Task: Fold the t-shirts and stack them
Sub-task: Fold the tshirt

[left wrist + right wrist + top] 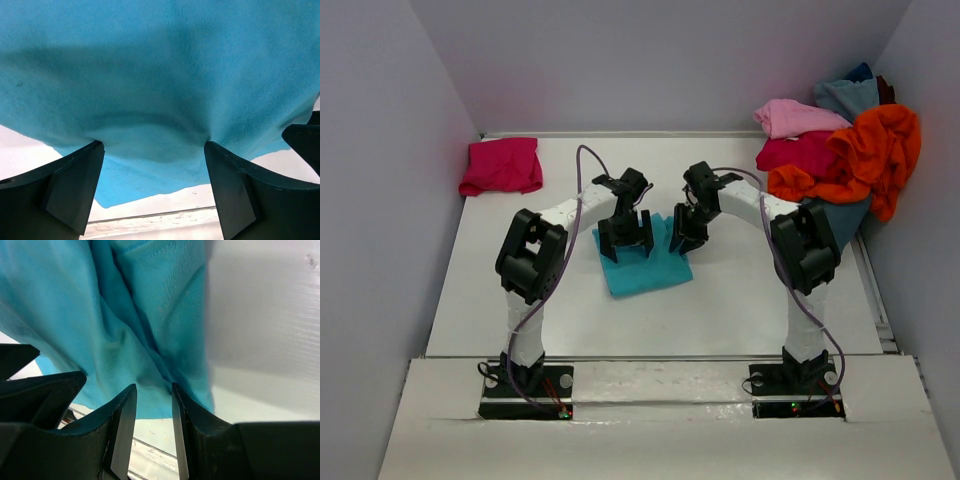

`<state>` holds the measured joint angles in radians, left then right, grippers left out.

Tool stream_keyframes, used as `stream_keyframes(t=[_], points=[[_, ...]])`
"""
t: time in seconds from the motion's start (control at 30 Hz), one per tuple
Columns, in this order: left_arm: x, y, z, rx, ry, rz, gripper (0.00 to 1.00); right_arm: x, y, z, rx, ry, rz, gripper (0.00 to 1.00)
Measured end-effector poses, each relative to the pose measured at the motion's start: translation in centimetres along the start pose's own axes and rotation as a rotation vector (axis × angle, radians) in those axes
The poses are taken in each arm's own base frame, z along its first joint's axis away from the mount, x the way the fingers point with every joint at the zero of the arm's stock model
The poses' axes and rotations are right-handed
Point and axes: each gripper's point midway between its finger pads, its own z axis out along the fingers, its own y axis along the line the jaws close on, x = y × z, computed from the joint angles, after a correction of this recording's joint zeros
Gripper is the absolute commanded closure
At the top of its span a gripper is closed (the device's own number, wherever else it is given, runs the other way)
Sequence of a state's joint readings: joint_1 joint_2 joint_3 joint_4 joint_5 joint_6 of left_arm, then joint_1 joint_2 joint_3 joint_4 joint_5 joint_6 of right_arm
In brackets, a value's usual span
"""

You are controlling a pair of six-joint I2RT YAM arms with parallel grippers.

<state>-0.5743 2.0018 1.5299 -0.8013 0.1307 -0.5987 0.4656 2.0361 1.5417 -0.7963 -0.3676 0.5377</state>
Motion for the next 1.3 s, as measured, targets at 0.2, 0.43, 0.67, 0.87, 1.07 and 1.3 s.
stream_keyframes(t=[0.2,0.43,0.67,0.87,1.07,1.3], points=[[0.0,0.0,0.0,0.0,0.0,0.0,0.07,0.3,0.2,0.6,-0.034,0.013,-0.002,0.68],[0.0,0.0,0.0,-0.001,0.0,0.0,0.07,0.3,0.3,0.7,-0.04,0.01,-0.004,0.93],[-0.1,0.3,0.4,-0.006,0.009,-0.007,0.07,0.3,-0.2,0.7,-0.017,0.007,0.003,0.93],[0.1,0.3,0.7,-0.003,0.022,-0.011,0.07,0.9,-1.2,0.7,0.026,0.008,0.02,0.93],[0.2,0.3,0.8,-0.002,0.028,-0.011,0.07,1.7,-1.7,-0.1,0.048,-0.002,0.034,0.93],[0.1,0.5,0.8,-0.002,0.029,-0.018,0.07,1.7,-1.9,-0.2,0.059,-0.01,0.041,0.77]])
